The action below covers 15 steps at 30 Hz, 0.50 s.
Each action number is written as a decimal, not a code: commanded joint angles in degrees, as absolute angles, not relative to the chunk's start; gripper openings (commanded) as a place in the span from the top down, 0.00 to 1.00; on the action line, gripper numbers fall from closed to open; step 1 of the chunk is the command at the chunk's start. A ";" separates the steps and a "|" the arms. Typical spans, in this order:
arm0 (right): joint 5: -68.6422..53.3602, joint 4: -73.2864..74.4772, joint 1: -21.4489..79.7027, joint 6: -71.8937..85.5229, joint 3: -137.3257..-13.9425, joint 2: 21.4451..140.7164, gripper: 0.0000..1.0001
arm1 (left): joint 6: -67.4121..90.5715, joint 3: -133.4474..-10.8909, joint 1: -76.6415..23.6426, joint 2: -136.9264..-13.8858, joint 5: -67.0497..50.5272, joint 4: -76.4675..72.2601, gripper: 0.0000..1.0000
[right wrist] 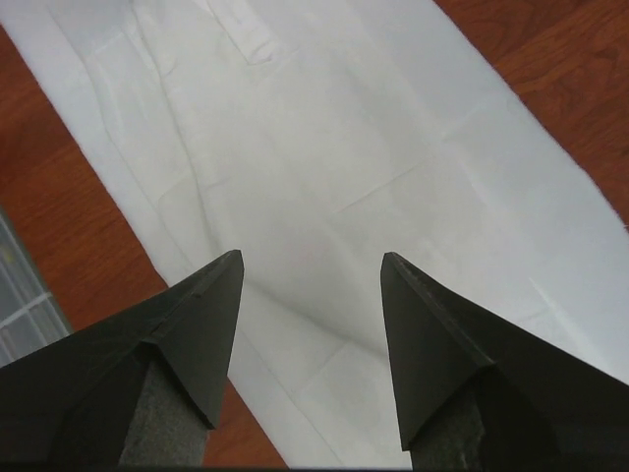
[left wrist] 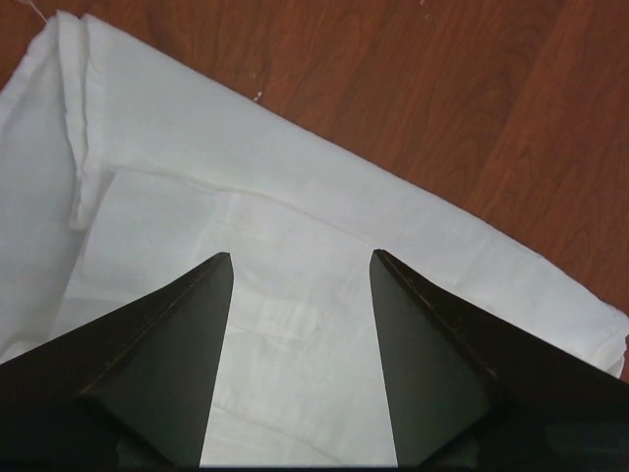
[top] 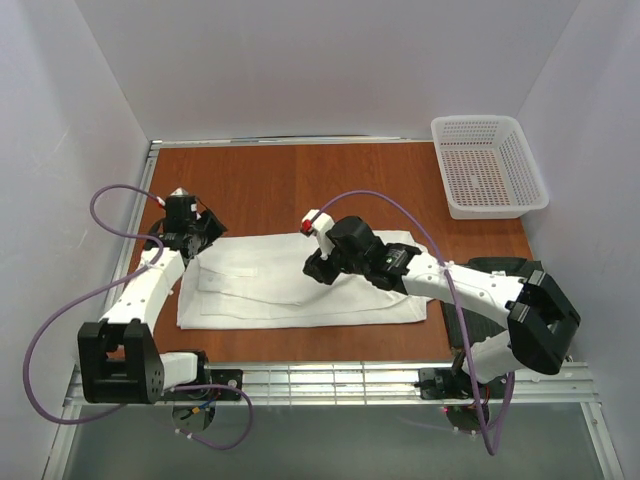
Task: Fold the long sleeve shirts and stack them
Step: Fold the shirt
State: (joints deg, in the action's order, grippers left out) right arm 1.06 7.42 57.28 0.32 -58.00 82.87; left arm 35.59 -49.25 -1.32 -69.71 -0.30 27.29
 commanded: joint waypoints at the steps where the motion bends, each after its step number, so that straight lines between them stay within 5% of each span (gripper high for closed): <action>1: -14.14 0.19 54.59 8.25 -53.45 83.40 0.47 | 39.63 -45.53 -1.58 -74.87 -3.61 23.21 0.46; 15: -23.73 -22.15 44.39 17.23 -33.06 90.62 0.50 | 49.57 -37.53 -0.18 -82.88 6.68 16.79 0.53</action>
State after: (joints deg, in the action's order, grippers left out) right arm -22.15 -16.71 45.76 15.33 -35.31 91.44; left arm 46.98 -39.24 -1.04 -82.50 1.85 17.12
